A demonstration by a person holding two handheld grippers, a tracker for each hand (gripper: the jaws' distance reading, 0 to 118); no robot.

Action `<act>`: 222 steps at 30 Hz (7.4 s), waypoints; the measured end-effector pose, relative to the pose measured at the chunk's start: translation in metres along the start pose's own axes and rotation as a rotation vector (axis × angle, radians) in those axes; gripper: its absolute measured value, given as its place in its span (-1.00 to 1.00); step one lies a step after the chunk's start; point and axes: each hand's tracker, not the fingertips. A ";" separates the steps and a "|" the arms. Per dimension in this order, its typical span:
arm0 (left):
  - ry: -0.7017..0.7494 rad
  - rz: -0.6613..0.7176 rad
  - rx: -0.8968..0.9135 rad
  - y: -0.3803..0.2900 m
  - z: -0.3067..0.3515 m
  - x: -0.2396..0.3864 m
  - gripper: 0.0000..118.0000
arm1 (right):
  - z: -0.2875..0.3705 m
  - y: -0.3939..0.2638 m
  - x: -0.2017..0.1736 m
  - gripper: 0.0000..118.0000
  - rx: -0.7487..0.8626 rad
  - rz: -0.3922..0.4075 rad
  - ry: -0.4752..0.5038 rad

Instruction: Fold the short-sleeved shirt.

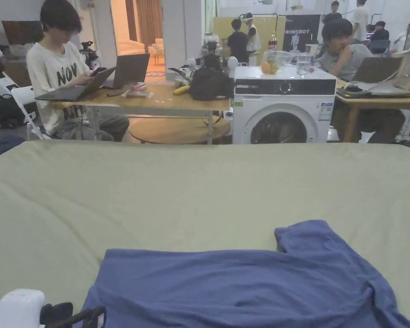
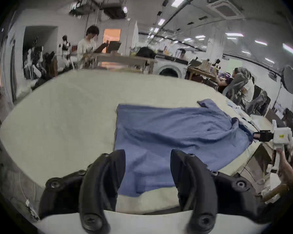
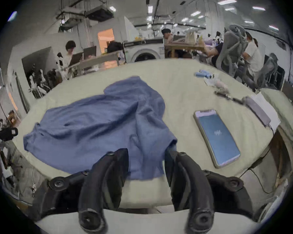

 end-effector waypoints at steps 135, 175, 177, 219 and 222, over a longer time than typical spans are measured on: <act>-0.242 0.649 -0.188 -0.050 -0.050 -0.145 0.46 | -0.013 0.045 -0.101 -1.00 0.024 0.079 0.277; -0.528 0.354 -0.287 0.015 -0.134 0.088 -0.04 | 0.013 -0.004 -0.056 -1.00 -0.034 -0.060 0.260; -0.501 0.452 -0.229 0.012 -0.128 0.069 -0.05 | 0.012 -0.003 -0.048 -1.00 -0.036 -0.084 0.243; -0.390 0.808 -0.139 -0.003 -0.066 -0.049 -0.93 | 0.006 0.019 -0.067 -1.00 -0.041 -0.162 0.317; -0.315 0.578 -0.065 0.045 -0.038 -0.022 -0.93 | 0.004 0.023 -0.065 -1.00 -0.039 -0.168 0.332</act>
